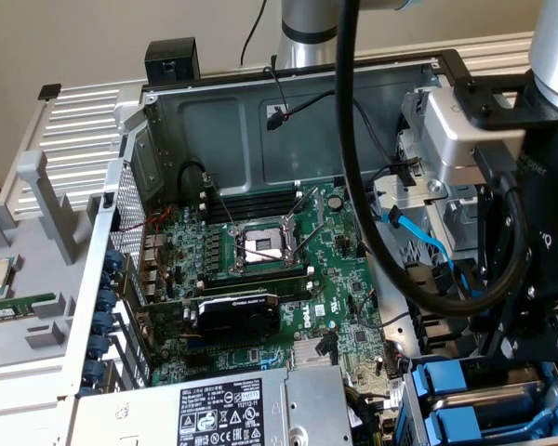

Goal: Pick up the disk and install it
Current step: 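Insert the first disk wire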

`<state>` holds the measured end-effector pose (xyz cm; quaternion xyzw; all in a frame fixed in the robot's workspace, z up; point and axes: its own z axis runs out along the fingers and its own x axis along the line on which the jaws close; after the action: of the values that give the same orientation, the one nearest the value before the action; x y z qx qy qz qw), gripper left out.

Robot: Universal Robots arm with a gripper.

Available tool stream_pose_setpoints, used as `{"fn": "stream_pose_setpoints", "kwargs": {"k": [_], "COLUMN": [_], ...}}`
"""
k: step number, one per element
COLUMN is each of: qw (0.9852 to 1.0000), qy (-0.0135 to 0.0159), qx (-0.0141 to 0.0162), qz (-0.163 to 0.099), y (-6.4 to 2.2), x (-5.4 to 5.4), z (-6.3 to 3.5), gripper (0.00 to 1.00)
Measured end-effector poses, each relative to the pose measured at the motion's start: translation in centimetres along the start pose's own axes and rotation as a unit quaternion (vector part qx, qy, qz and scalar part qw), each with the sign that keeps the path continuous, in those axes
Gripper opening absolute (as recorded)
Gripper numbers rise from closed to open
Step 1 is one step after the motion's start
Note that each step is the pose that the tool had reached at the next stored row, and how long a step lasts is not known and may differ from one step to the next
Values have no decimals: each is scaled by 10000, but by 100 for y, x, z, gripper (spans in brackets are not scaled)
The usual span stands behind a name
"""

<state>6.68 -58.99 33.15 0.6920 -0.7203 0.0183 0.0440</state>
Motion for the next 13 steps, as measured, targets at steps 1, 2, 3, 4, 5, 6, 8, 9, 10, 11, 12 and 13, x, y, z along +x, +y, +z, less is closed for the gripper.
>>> {"fn": "stream_pose_setpoints", "kwargs": {"k": [1,2,3,4,5,6,8,9,10,11,12,13], "qw": [10000,10000,10000,10000,10000,10000,10000,10000,10000,10000,10000,10000], "qy": [-4,-4,-2,-1,0,-1,0,0,0,0,0,0], "qx": [2,1,0,0,0,0,0,0,0,0,0,0], "qz": [0,0,0,0,0,0,0,1,1,1,1,1], "y": [-1,0,0,0,0,0,0,0,0,0,0,0], "x": [0,0,0,1,1,1,1,1,1,1,1,1], "z": [1,-1,-4,-7,-8,-8,-9,-10,-10,-10,-10,-10], "gripper": [17,18,18,25,25,25,25,25,25,25,25,25]}}
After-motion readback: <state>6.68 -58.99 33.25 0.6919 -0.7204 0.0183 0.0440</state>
